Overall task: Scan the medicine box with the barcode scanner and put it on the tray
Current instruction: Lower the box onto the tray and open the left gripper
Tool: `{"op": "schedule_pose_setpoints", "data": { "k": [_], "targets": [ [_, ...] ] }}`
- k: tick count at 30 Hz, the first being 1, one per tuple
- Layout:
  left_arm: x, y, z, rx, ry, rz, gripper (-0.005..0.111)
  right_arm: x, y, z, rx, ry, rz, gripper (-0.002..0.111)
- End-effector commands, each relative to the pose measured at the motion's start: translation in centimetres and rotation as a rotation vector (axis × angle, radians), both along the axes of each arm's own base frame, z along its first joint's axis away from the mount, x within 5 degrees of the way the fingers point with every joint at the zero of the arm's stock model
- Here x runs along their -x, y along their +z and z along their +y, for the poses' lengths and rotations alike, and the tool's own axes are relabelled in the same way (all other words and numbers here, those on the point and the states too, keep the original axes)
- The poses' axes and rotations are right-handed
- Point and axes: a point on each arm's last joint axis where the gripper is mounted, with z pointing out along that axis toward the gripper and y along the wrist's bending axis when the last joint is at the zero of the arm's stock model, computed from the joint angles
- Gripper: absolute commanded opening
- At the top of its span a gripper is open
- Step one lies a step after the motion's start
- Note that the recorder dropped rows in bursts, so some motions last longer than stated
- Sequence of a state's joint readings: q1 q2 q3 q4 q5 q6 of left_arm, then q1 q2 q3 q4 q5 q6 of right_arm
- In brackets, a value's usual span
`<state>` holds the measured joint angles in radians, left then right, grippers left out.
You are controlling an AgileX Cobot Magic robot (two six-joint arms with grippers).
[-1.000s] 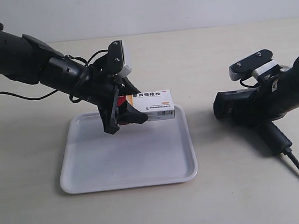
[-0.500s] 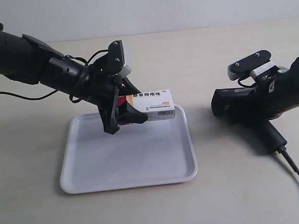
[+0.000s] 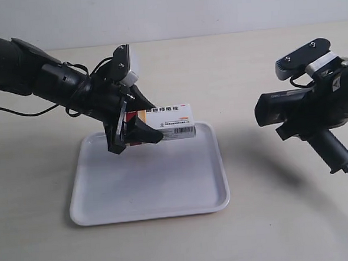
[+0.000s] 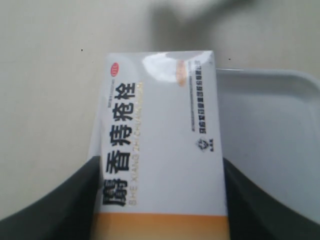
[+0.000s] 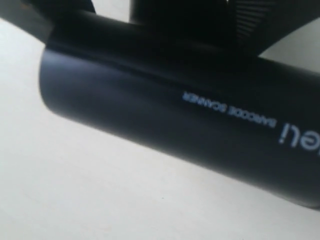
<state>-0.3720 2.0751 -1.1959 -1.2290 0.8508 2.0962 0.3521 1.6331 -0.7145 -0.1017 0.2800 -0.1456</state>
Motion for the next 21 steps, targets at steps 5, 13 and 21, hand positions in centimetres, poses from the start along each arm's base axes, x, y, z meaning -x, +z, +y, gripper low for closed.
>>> {"op": "schedule_pose_setpoints", "data": {
  "k": [5, 13, 21],
  "targets": [
    [0.8, -0.6, 0.4, -0.019, -0.021, 0.027, 0.0, -0.7, -2.5, 1.1, -0.015, 0.024, -0.006, 0.0],
    [1.9, -2.5, 1.1, -0.086, 0.052, 0.059, 0.0, -1.0, -4.6, 1.3, -0.023, -0.002, 0.03, 0.0],
    [1.6, -5.1, 1.3, -0.15, 0.116, 0.095, 0.032, -1.0, -4.6, 1.3, -0.046, -0.046, 0.035, 0.03]
  ]
}}
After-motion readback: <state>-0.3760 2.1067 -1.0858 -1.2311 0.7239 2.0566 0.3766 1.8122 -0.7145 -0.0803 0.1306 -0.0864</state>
